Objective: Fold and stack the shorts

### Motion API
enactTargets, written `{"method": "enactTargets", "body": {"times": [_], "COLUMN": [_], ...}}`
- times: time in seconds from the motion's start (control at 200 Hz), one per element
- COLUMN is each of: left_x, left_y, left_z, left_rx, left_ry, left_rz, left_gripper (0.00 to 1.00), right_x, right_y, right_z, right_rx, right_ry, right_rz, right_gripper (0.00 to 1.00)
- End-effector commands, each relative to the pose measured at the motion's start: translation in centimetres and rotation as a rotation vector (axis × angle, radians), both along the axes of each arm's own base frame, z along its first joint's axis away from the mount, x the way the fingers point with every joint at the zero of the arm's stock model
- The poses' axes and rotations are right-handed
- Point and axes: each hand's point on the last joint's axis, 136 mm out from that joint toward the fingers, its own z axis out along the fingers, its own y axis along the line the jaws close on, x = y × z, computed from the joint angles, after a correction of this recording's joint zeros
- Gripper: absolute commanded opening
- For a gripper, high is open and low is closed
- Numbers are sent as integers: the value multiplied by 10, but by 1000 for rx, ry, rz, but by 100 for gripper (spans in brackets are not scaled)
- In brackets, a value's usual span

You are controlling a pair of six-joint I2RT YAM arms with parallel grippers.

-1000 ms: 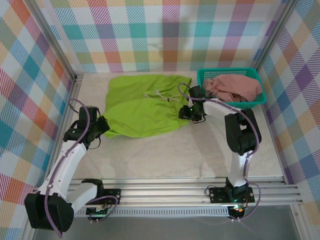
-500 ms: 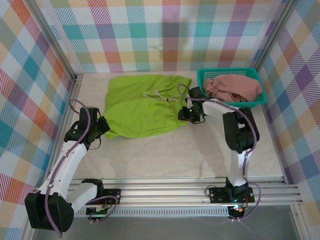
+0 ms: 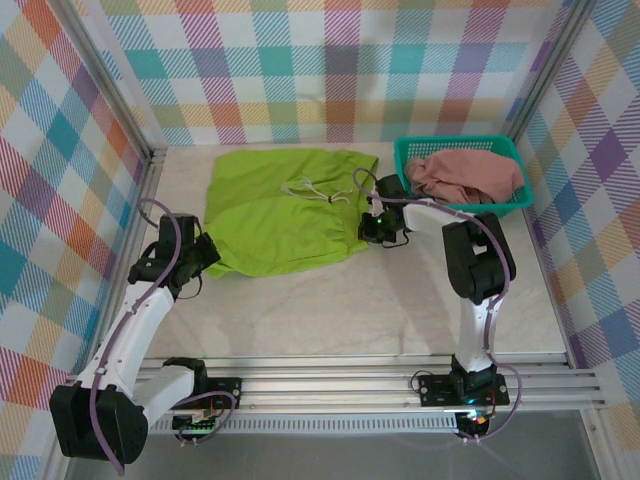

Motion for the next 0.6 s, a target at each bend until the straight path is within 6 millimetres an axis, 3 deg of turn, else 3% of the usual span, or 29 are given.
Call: {"method": "enactTargets", "body": {"times": [0.0, 0.185, 0.29, 0.43, 0.595], "left_x": [6, 13, 15, 6, -11], "left_y": [5, 16, 28, 43, 47], "left_z": [24, 87, 143, 218, 284], "left_rx": [16, 70, 81, 131, 172], "left_ry": [-51, -125, -213, -332, -468], "left_rz": [8, 12, 28, 59, 74], "left_gripper": [0, 0, 0, 0, 0], "right_x": [5, 15, 14, 0, -26], "right_y": [2, -8, -17, -23, -35], "right_z": [46, 141, 206, 286, 364], "right_rx": [39, 139, 210, 284, 342], "right_ry": [-113, -328, -471, -649, -815], "right_rz": [6, -57, -78, -75, -89], "right_gripper": [0, 0, 0, 0, 0]}}
